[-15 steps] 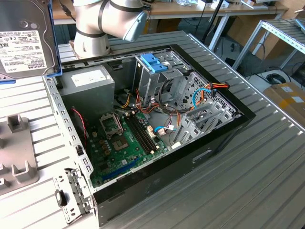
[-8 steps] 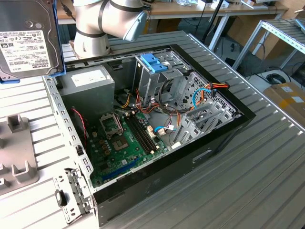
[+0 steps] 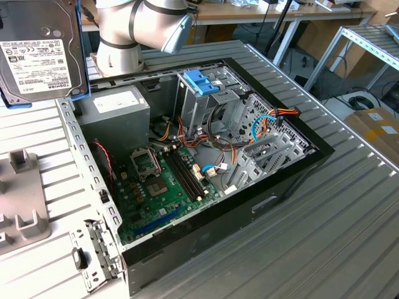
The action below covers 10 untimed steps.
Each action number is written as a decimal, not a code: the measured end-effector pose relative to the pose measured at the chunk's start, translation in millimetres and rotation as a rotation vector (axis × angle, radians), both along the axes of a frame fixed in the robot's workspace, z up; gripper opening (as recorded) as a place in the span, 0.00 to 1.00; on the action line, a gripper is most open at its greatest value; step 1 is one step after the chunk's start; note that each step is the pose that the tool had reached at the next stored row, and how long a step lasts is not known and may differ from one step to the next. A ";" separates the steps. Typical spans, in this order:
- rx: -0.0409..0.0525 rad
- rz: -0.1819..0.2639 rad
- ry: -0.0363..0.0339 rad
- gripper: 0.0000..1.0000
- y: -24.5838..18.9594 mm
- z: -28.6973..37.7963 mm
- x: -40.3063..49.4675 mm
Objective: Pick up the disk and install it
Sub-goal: 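Pick up the disk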
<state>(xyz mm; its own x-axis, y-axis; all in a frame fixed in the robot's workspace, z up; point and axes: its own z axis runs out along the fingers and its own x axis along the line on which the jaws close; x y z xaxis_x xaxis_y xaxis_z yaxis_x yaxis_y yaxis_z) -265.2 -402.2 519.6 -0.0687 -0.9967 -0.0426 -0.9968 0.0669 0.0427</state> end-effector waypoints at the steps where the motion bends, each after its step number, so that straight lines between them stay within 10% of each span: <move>1: -0.0003 0.000 0.0000 0.37 0.0 0.0 1.1; 10: -0.0026 0.000 0.0000 0.37 0.0 -0.3 10.1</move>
<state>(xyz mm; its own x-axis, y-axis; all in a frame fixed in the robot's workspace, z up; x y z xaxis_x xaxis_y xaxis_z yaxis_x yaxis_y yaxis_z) -255.0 -402.2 519.3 -0.0687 -0.9968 -0.0399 -0.9968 0.0670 0.0425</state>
